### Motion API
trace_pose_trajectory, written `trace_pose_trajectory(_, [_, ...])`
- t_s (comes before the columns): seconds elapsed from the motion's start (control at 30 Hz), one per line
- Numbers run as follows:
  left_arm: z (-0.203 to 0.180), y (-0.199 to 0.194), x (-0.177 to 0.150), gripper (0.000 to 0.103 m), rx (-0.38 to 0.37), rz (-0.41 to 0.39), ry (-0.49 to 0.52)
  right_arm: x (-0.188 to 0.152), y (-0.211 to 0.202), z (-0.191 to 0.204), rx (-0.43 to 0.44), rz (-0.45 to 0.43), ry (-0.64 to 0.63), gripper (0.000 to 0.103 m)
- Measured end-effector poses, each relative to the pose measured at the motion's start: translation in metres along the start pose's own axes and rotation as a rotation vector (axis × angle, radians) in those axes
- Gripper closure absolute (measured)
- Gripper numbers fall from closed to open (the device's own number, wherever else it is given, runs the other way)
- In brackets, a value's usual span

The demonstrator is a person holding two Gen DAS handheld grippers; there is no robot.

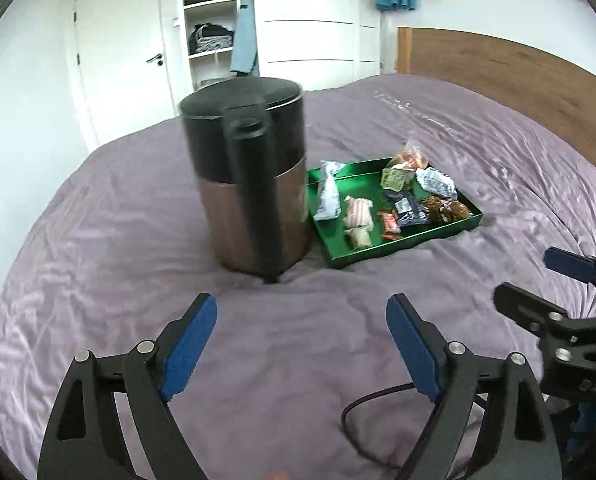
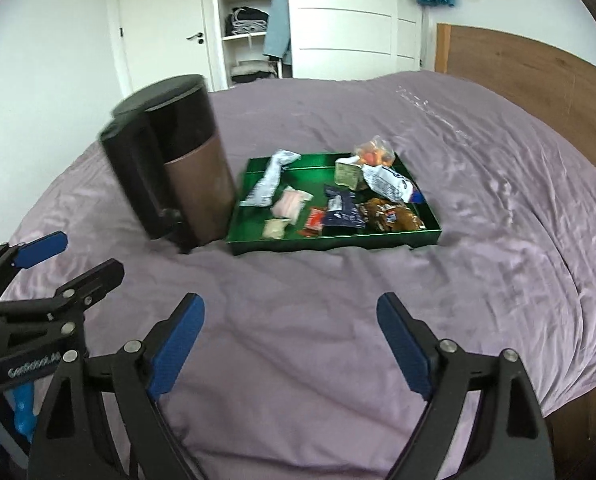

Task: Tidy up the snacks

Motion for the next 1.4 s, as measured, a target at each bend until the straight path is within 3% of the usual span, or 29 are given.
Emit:
trace_pose_trajectory(0.4, [0.014,-0.067,0.010,0.020,0.047,-0.114,0.002,0.008,-0.106,0.002,-0.014,-0.142,-0.062,0.005])
trace_pose_trajectory(0.73, [0.012,-0.131,-0.002,0.020,0.035,-0.189,0.029,-0.026,-0.170,0.012,-0.041,-0.174,-0.093,0.005])
trace_pose_trajectory(0.87, [0.016,-0.142,-0.011,0.018,0.028,-0.167,0.025,-0.037,-0.171,0.018,-0.050,-0.157,-0.081,0.001])
trace_pose_trajectory(0.93, [0.018,-0.143,-0.016,0.007,0.021,-0.152,0.013,-0.043,-0.166,0.022,-0.048,-0.145,-0.086,0.000])
trace_pose_trajectory(1.0, [0.017,-0.144,-0.020,0.003,0.007,-0.145,0.008,-0.048,-0.162,0.024,-0.050,-0.142,-0.088,0.000])
trace_pose_trajectory(1.4, [-0.003,-0.118,-0.041,0.002,-0.003,-0.066,0.085,-0.054,-0.114,-0.004,-0.095,-0.099,-0.039,0.000])
Point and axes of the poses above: each gripper's, at about its wrist camera, not at the fingertips, and y roughly the way its jaws point, z to its left, x to its top, the point moved 5 cm from there along y, roughly the way its jaws point, and after that the axes turned 11 degrees about -x, right-handed, at the moved point
